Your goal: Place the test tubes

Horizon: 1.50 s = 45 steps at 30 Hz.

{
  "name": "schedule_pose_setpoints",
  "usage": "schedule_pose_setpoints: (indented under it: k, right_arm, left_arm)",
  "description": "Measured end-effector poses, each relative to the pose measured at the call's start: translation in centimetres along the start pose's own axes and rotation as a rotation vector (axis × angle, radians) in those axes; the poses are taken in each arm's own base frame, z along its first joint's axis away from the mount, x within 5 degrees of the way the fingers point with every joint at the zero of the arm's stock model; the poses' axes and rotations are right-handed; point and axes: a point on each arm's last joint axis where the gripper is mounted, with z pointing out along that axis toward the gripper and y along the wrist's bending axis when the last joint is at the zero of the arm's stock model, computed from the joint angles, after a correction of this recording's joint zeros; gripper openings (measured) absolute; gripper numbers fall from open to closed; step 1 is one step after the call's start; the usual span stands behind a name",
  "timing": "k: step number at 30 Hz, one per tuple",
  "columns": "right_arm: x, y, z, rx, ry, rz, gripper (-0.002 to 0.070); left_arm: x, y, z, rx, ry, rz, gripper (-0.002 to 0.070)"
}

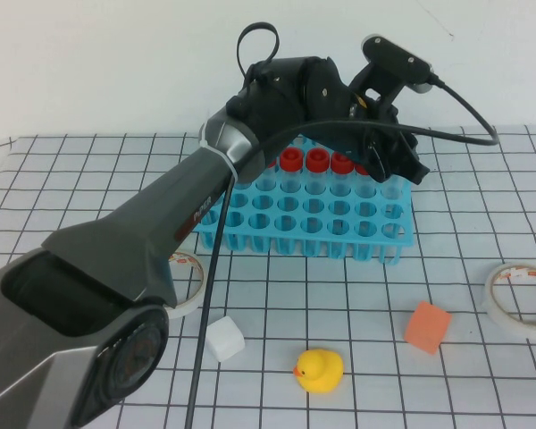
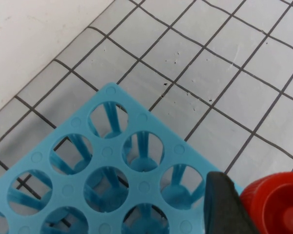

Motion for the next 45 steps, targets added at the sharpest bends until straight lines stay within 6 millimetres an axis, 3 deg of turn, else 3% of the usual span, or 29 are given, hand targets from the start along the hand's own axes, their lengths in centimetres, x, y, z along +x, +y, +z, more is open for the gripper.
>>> schedule_pose_setpoints:
  k: [4,9,11,16,20,23,30,35,39,45]
  right_arm:
    - [0.0,0.0,0.0,0.0,0.0,0.0,-0.0001]
    - [0.0,0.0,0.0,0.0,0.0,0.0,-0.0001]
    - [0.0,0.0,0.0,0.0,0.0,0.0,-0.0001]
    - [0.0,0.0,0.0,0.0,0.0,0.0,-0.0001]
    - [0.0,0.0,0.0,0.0,0.0,0.0,-0.0001]
    - [0.0,0.0,0.0,0.0,0.0,0.0,-0.0001]
    - [0.0,0.0,0.0,0.0,0.0,0.0,-0.0001]
    - [0.0,0.0,0.0,0.0,0.0,0.0,-0.0001]
    - [0.0,0.0,0.0,0.0,0.0,0.0,-0.0001]
    - [0.0,0.0,0.0,0.0,0.0,0.0,-0.0001]
  left_arm:
    - [0.0,0.0,0.1,-0.001,-0.003,-0.002,0.0256]
    - [0.0,0.0,0.1,-0.002,-0.007,-0.002,0.0407]
    - [0.0,0.0,0.1,0.002,-0.008,-0.008,0.0436]
    - [0.0,0.0,0.0,-0.005,-0.004,-0.021,0.0456]
    - [-1.2,0.0,-2.1,-0.046,-0.013,0.012,0.0433]
    - [-3.0,0.0,-5.5,-0.112,-0.031,0.05,0.0343]
    - [-5.9,0.3,-14.7,-0.345,-0.015,0.151,0.0052]
    - [-7.6,-0.1,-23.1,-0.445,-0.085,0.136,0.0007]
    - [-8.5,-1.7,-31.0,-0.499,-0.181,0.142,0.0001]
    - [-7.4,-5.0,-42.2,-0.568,-0.29,0.148,0.0]
